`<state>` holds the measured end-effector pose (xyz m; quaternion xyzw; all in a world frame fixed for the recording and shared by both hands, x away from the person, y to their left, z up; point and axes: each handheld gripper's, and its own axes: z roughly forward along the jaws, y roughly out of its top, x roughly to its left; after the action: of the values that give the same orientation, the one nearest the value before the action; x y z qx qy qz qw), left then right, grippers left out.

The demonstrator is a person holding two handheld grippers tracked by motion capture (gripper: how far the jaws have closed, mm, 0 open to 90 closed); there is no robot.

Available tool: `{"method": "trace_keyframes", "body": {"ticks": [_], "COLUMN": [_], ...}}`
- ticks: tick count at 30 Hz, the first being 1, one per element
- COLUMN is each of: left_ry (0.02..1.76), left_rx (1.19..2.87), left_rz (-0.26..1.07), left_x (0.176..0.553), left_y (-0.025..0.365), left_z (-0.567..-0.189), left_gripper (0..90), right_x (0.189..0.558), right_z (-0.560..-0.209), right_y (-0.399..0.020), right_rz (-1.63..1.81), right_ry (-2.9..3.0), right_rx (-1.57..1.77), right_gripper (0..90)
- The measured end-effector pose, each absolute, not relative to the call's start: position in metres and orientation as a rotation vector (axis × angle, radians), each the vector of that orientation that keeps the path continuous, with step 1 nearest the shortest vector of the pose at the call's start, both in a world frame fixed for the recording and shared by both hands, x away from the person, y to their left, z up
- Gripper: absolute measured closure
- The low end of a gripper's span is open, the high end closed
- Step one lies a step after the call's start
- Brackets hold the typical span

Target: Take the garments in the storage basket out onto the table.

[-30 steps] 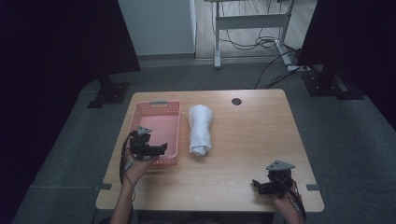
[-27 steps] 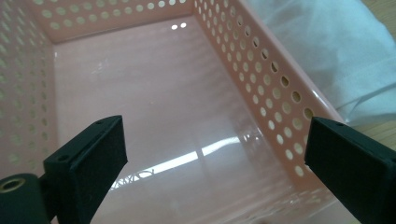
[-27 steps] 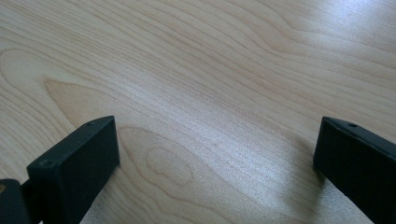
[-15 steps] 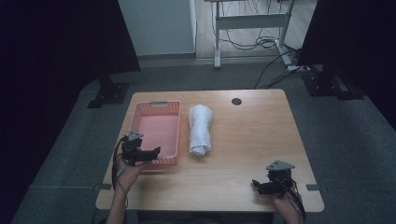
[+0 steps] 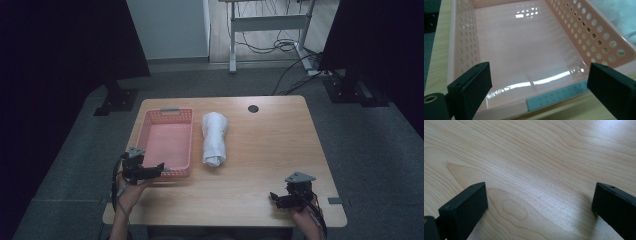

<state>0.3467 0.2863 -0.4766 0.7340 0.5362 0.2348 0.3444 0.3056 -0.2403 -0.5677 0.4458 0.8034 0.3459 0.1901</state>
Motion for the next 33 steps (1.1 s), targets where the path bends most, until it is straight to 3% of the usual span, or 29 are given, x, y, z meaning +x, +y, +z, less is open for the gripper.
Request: {"method": "trace_keyframes", "body": {"ticks": [33], "left_ry": [1.469], "left_rx": [1.828], "left_rz": [0.631], "left_x": [0.303], "left_y": [0.325], "left_z": [-0.491], "left_gripper": [5.9], "right_x": [0.306], "right_z": [-0.568], "right_y": [-0.240], "right_rz": [0.970], "right_ry": [2.254], "right_rx": [1.256], "right_gripper": [0.0]}}
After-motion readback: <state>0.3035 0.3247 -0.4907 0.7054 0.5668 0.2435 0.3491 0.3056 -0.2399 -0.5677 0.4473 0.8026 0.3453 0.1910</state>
